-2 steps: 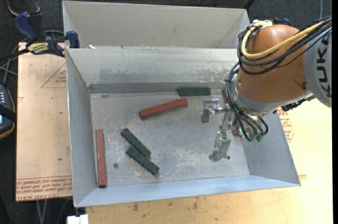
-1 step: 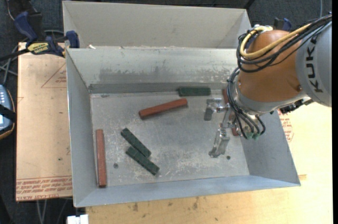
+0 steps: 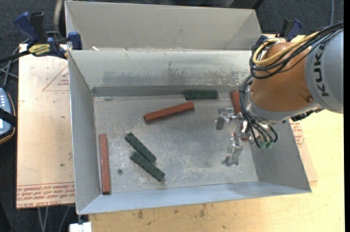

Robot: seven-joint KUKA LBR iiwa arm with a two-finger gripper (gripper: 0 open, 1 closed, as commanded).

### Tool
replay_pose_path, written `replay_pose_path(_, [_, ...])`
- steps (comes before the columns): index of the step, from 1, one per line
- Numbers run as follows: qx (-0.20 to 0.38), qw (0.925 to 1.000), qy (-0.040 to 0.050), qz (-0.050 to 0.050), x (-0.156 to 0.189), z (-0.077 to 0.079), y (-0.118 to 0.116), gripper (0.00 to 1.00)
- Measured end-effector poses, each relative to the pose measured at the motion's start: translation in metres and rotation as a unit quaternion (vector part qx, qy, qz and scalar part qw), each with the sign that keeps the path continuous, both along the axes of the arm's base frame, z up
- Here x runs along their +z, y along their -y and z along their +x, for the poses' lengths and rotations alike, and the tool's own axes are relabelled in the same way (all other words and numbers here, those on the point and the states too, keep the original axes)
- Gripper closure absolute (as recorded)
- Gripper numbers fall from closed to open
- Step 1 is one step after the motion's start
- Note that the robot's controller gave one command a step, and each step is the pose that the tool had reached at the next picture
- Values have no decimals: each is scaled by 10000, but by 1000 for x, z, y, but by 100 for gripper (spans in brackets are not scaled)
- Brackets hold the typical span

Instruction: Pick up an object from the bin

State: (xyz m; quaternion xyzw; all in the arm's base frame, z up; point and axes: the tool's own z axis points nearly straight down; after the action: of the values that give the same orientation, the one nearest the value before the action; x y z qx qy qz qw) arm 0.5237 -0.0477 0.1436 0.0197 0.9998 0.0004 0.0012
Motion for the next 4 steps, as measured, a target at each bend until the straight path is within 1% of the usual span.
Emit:
replay_pose_path(1, [158, 9999, -51, 9, 5, -1, 35, 0])
replay_pose_path(2, [-439, 9990, 24, -4, 6, 50, 82, 0])
replay_pose_path(3, [-729, 9973, 30, -22, -32, 83, 65, 0])
replay_pose_path(4, [-458, 9989, -31, 25, -42, 93, 42, 0])
